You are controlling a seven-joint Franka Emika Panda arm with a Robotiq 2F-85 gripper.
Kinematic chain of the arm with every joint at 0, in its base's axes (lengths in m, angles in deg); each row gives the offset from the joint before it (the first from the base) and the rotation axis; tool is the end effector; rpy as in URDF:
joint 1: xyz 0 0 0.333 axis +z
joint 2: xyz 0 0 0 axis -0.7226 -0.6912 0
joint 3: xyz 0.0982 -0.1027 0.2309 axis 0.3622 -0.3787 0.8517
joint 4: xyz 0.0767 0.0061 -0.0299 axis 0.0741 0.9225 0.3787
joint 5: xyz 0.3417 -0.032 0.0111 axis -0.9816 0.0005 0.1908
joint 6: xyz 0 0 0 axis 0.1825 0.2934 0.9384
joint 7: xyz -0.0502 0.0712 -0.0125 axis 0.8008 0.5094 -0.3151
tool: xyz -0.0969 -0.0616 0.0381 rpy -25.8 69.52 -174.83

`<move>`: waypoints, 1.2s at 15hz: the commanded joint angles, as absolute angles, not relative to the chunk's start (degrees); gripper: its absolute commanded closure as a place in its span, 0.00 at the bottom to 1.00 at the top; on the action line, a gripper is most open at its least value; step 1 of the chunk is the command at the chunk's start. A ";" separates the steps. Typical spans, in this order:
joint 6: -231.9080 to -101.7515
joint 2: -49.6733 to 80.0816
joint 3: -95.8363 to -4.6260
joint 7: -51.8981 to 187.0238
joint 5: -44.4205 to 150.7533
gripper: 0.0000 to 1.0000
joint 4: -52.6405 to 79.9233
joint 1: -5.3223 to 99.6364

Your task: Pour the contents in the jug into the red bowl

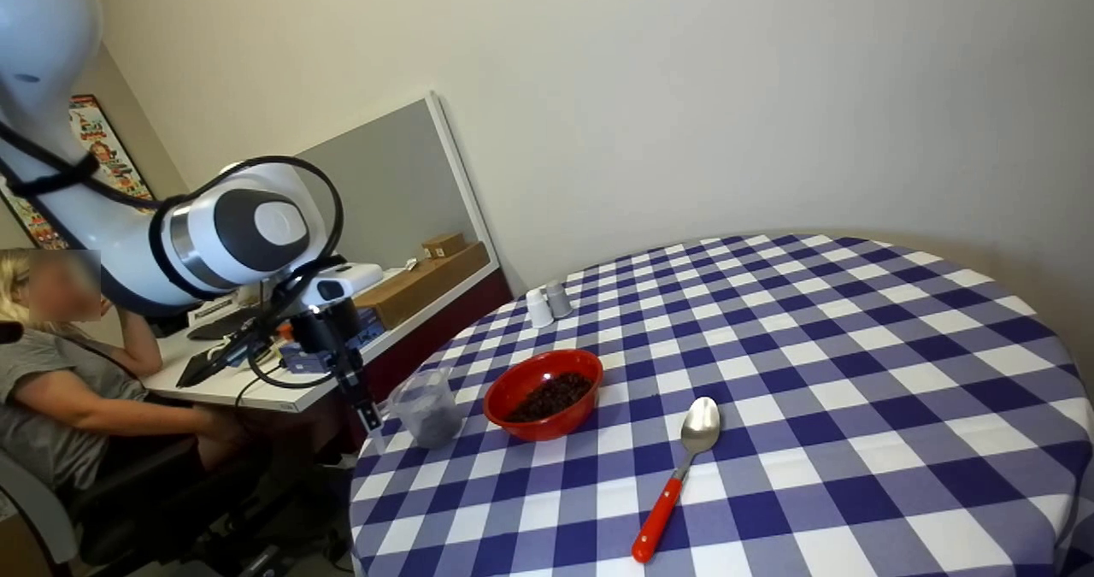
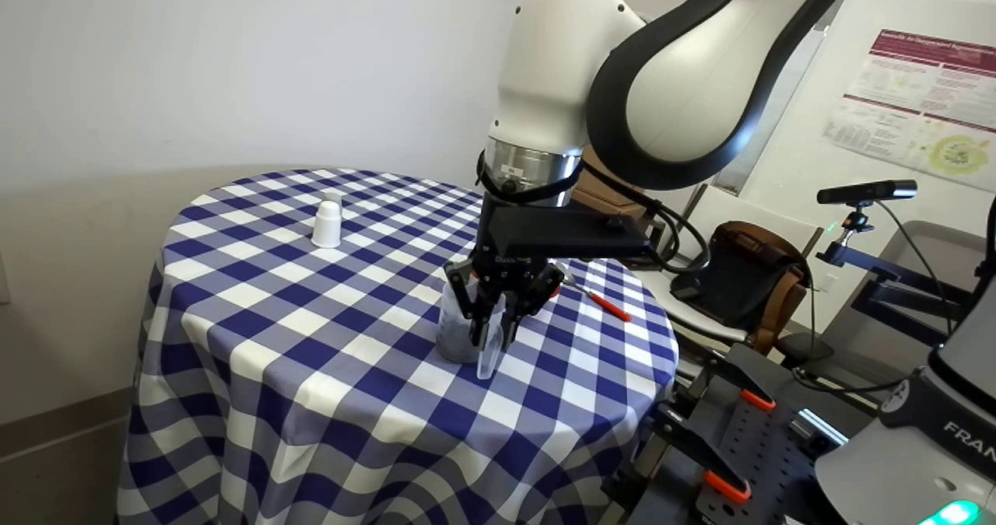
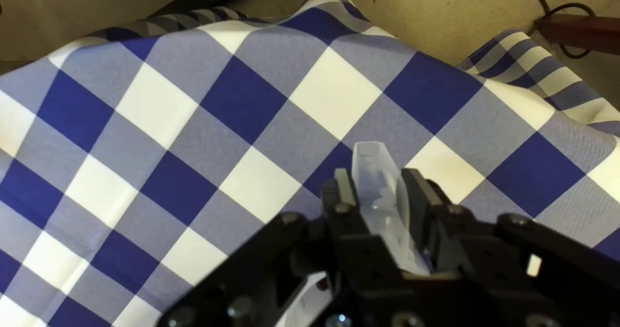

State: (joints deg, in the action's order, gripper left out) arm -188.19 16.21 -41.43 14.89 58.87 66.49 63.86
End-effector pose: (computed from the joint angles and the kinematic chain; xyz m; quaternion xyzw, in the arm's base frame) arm 0.3826 0.1659 0.1575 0.9716 -0.2327 -0.0204 0.0386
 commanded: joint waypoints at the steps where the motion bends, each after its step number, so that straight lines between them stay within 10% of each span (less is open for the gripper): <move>1: -189.64 14.64 -43.25 13.28 60.22 0.96 65.37 65.58; 18: -164.50 25.55 -38.37 40.39 49.33 0.93 59.12 58.74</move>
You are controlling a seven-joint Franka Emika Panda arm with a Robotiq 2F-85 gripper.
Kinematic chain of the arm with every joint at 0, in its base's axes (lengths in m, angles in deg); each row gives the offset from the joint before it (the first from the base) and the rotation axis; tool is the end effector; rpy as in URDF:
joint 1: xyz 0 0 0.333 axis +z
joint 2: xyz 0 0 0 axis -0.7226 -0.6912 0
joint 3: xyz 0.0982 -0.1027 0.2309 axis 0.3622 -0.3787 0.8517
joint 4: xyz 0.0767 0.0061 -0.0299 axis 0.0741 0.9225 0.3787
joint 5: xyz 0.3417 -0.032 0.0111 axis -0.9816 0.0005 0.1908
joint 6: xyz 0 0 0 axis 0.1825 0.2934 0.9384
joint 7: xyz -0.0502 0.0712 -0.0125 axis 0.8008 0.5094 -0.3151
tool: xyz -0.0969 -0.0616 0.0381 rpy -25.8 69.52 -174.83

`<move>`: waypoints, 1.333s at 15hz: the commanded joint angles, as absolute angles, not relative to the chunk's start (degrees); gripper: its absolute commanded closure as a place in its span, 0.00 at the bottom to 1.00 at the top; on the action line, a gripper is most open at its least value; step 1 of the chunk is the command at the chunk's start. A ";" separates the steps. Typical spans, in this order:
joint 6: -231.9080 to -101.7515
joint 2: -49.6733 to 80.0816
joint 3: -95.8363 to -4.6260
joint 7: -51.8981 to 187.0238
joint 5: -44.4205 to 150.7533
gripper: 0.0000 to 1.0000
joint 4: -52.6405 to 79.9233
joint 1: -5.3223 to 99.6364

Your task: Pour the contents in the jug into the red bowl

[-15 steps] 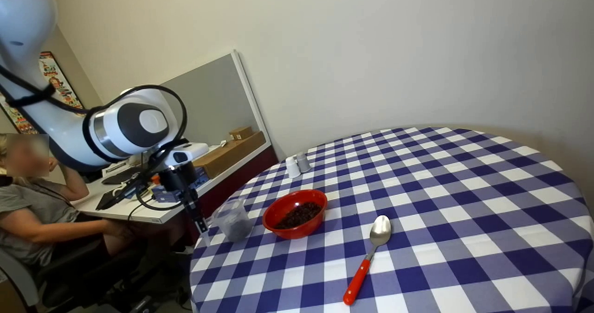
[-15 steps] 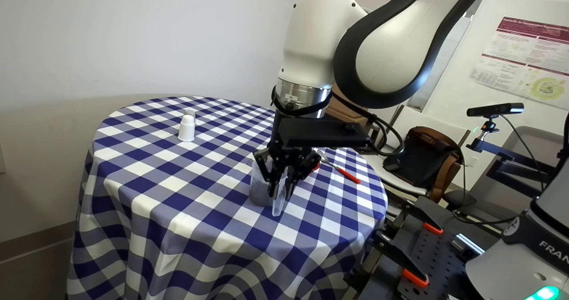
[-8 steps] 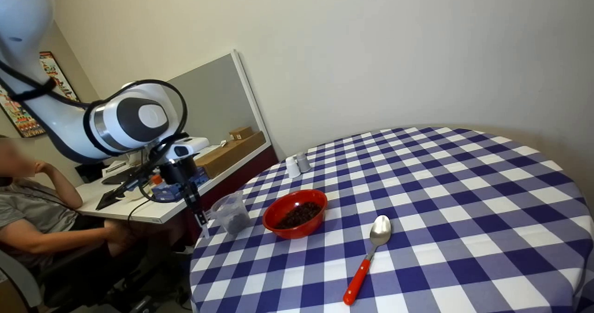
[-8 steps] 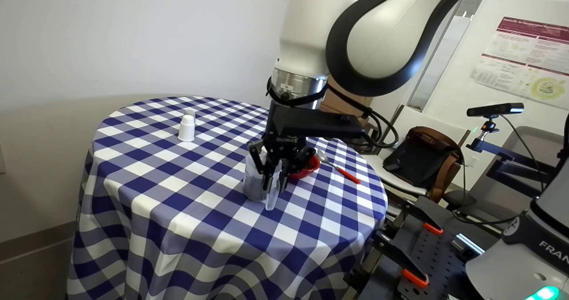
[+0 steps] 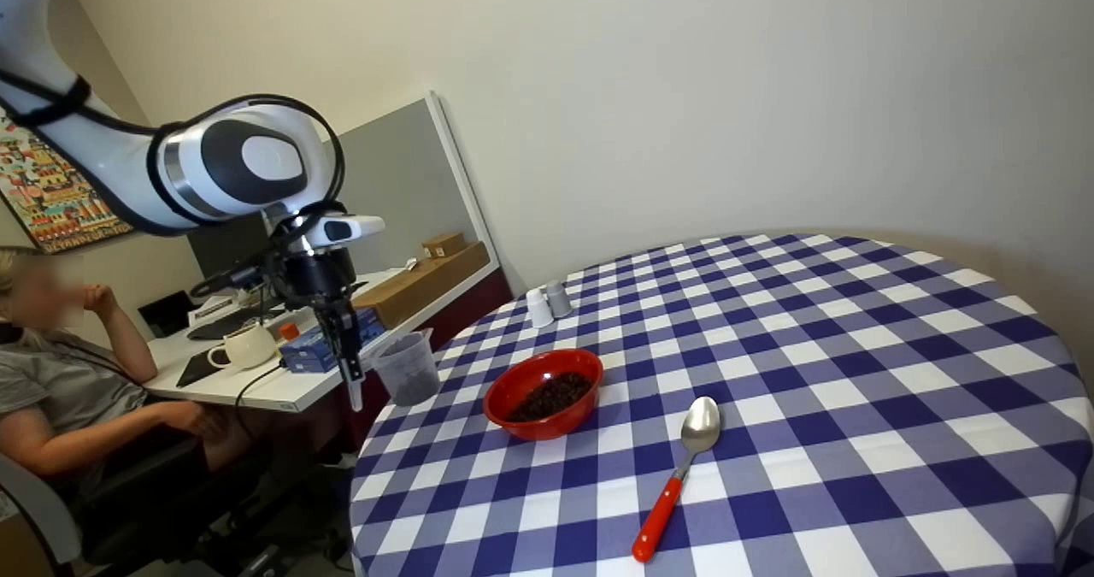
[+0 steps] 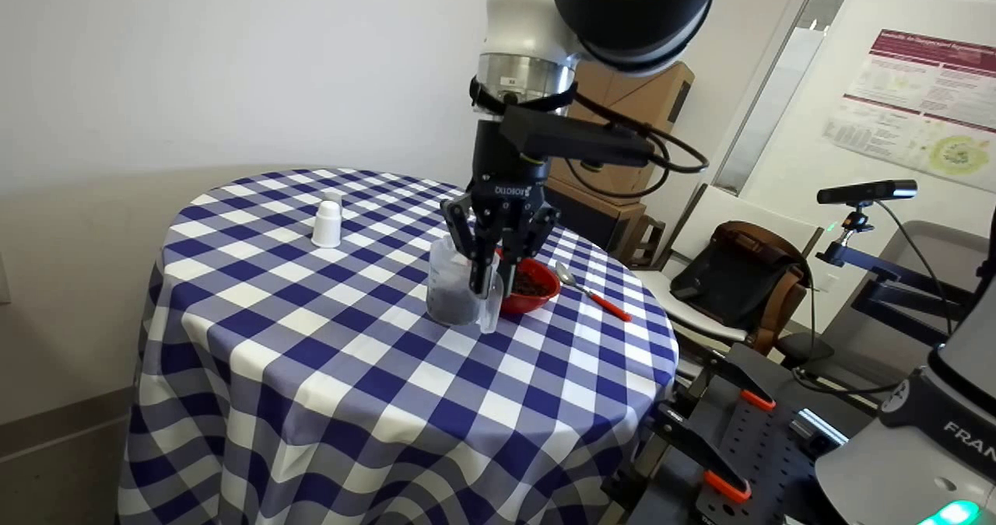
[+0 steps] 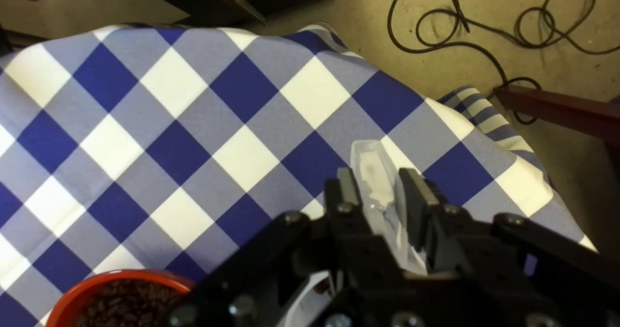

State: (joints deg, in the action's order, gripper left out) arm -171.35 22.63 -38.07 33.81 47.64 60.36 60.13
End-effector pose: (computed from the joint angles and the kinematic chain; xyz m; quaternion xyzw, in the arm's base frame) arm 0.4048 0.1666 0.2155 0.9838 -0.1593 -0.0802 0.0182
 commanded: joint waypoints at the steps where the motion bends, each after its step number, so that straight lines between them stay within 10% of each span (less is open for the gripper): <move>1: -161.83 26.41 -38.49 43.90 50.32 0.93 58.69 58.23; 20: -144.49 38.35 -44.06 89.23 62.35 0.93 56.92 49.41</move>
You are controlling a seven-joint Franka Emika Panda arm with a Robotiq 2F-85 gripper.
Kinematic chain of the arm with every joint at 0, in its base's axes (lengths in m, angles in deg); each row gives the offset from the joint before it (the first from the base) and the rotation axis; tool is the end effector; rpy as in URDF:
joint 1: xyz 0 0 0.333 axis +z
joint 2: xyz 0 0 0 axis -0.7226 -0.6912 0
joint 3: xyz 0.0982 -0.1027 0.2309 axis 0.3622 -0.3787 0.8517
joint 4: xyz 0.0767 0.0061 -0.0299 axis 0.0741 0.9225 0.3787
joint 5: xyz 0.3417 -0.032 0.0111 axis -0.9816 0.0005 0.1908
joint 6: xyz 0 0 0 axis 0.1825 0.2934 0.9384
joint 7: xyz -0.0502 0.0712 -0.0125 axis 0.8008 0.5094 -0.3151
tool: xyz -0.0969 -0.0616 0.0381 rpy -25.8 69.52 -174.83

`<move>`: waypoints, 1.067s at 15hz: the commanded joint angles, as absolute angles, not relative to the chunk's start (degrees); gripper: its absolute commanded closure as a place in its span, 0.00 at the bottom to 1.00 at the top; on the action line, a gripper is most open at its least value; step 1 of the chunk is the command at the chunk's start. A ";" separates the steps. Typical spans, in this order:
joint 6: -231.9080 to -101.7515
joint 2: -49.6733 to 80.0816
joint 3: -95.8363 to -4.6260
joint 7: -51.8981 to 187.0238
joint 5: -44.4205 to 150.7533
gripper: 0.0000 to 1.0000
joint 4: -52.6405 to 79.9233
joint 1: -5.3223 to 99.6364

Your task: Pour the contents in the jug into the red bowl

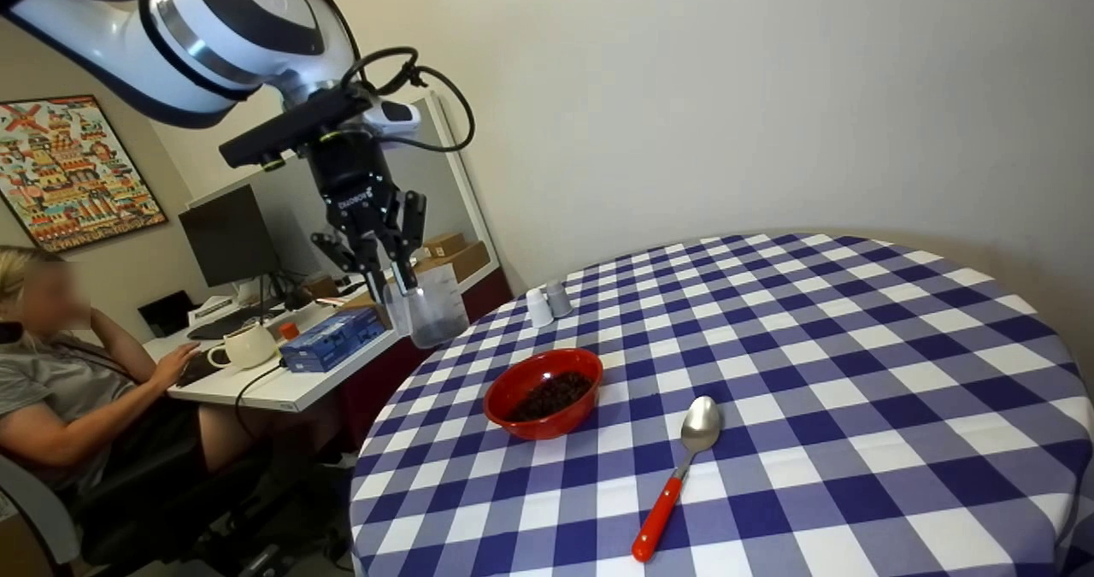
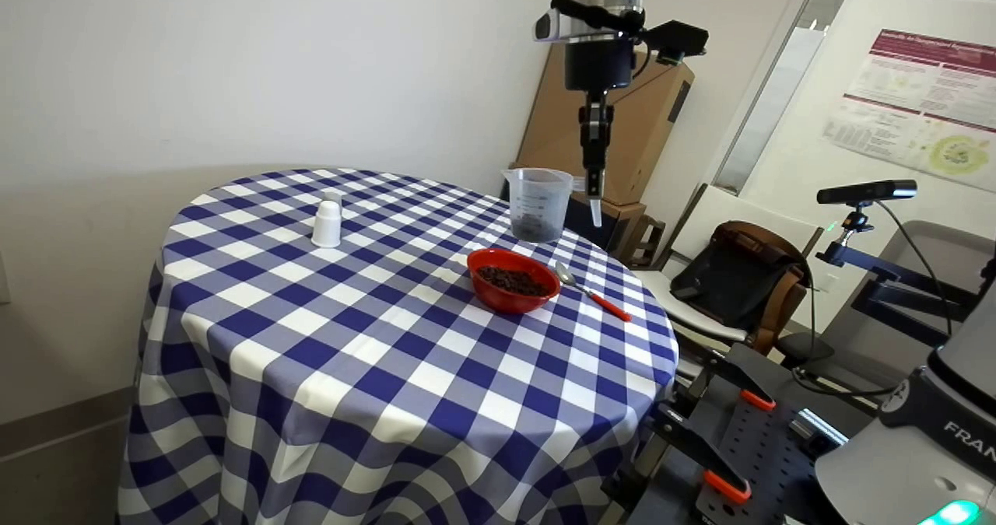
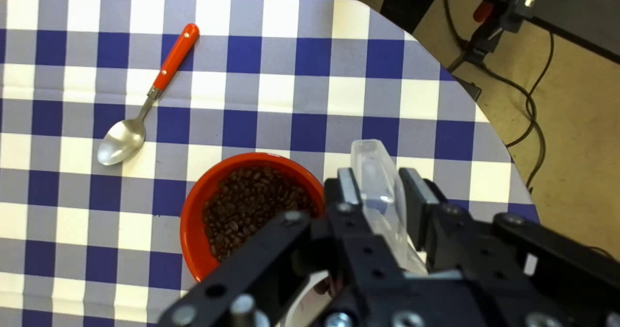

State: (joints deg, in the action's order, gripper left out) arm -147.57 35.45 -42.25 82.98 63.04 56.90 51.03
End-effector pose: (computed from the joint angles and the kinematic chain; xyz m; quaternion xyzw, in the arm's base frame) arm 0.4159 0.0480 0.3081 0.9584 0.2278 -0.1450 0.0925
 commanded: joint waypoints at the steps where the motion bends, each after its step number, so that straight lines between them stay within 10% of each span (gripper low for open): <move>1: -143.69 39.05 -44.85 90.30 63.17 0.93 56.94 48.68; 10: -140.91 39.99 -47.89 88.47 72.56 0.93 55.70 44.72; 11: -141.28 40.30 -48.35 90.63 71.22 0.74 56.54 44.76; 16: -141.29 40.26 -48.20 89.56 71.26 0.74 56.50 44.78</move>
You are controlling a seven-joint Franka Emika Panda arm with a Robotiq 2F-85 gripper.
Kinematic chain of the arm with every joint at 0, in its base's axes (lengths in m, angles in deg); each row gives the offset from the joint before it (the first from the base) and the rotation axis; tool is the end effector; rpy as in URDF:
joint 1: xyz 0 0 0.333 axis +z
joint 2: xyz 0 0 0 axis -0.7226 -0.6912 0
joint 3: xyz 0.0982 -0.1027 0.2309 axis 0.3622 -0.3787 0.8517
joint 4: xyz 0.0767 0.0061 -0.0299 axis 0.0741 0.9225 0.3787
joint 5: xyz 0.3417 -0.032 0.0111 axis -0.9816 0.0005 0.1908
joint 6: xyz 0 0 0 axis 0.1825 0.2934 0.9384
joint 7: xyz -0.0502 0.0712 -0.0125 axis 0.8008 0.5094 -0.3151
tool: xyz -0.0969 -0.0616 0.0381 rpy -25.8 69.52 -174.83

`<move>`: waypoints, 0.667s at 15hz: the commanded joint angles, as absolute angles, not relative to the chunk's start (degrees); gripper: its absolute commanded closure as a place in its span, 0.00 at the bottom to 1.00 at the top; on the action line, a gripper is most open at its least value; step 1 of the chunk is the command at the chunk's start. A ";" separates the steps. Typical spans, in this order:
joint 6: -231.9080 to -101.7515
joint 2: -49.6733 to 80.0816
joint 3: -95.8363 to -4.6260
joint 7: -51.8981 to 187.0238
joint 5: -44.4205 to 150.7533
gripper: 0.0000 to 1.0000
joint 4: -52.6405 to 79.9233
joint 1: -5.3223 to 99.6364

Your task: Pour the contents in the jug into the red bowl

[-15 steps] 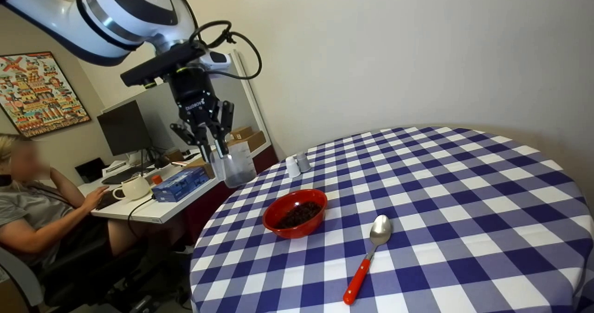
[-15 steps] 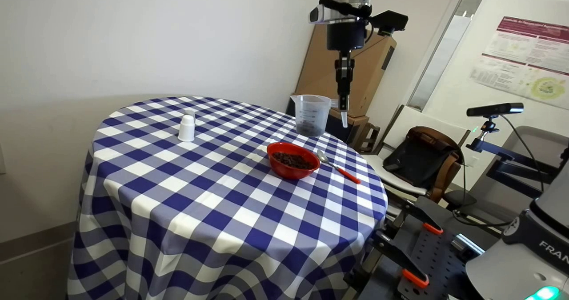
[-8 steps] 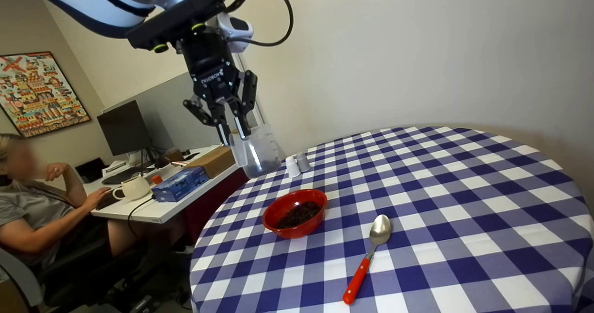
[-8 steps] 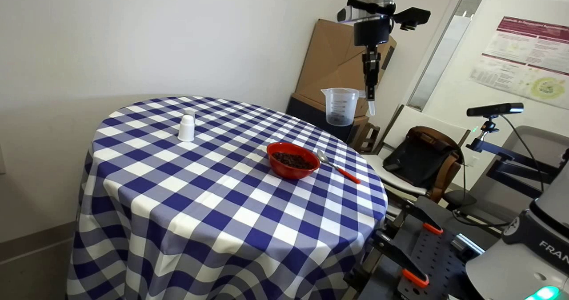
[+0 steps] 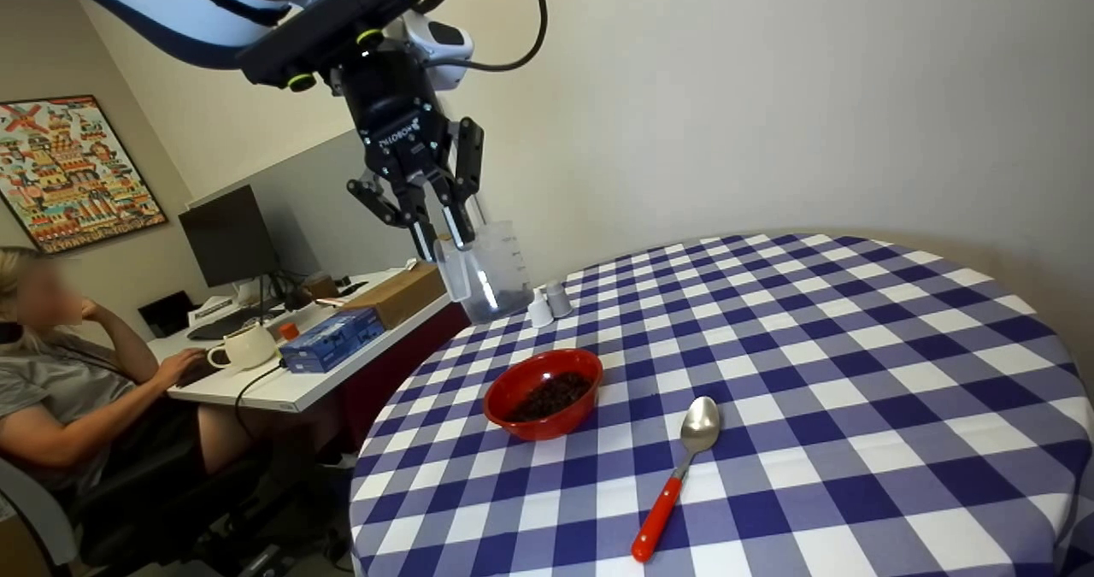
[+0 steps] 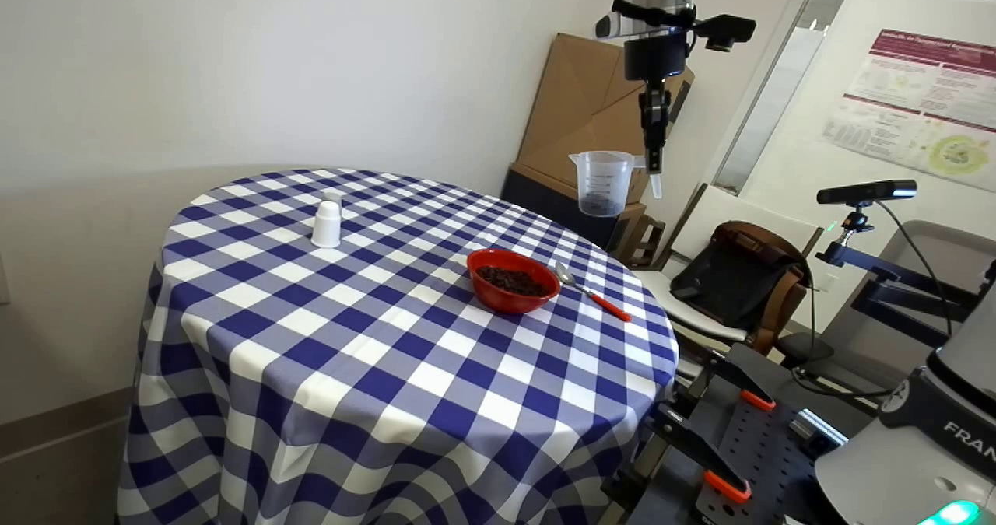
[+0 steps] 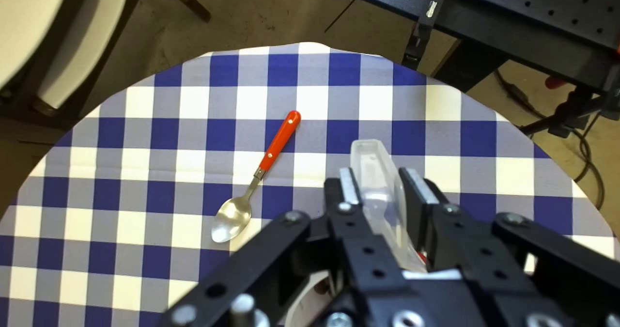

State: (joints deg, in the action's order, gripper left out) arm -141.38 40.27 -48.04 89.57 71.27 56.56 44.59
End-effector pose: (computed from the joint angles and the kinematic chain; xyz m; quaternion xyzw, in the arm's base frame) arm 0.4054 -0.0550 0.3426 0.9543 0.2036 -0.1765 0.1291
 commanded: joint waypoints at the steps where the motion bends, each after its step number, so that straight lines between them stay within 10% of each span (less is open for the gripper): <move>1: -141.29 40.26 -48.20 89.54 71.26 0.93 56.50 44.78; 10: -143.15 34.58 -47.73 88.97 73.73 0.93 56.31 45.07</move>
